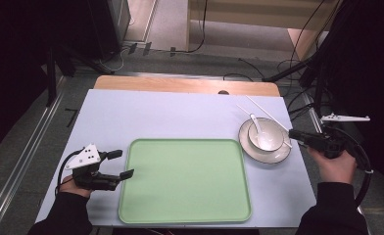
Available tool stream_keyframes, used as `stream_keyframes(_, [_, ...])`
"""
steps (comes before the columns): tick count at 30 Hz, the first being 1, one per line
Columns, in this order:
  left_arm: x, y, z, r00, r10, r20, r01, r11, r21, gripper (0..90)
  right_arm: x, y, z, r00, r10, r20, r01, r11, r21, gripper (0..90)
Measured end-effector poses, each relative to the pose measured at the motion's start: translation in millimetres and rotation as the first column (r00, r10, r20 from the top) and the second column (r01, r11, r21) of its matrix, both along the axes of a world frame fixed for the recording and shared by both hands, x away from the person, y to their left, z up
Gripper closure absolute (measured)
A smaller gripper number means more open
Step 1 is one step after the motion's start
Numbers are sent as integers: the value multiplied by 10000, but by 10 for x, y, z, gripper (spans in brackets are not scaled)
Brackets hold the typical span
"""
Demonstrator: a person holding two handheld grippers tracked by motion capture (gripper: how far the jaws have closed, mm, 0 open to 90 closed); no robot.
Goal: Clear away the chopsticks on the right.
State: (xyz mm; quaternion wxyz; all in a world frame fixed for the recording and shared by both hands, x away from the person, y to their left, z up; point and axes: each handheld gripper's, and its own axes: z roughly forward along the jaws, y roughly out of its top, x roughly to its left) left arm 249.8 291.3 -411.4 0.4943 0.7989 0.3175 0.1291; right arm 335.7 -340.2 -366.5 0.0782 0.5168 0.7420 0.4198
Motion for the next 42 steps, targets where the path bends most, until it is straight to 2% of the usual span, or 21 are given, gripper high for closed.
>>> stream_keyframes(9, [1,-2,1,10000,-11,9,11,10000,-15,203,-188,238,14,9981,620,43,-621,9980,111,850])
stream_keyframes(21, [-1,10,8,10000,38,19,-38,10000,-1,203,-377,445,-13,9935,1127,148,-1130,9934,177,849])
stream_keyframes(27, [-2,18,12,10000,43,48,-43,10000,-14,203,-450,594,-56,9872,1549,368,-1555,9877,147,849])
stream_keyframes(31, [-3,13,13,10000,61,48,-61,10000,3,203,-493,739,-102,9798,1958,415,-1953,9806,-162,849])
stream_keyframes(42, [7,1,15,10000,-20,74,20,10000,23,203,-577,963,-201,9678,2457,546,-2452,9694,-149,849])
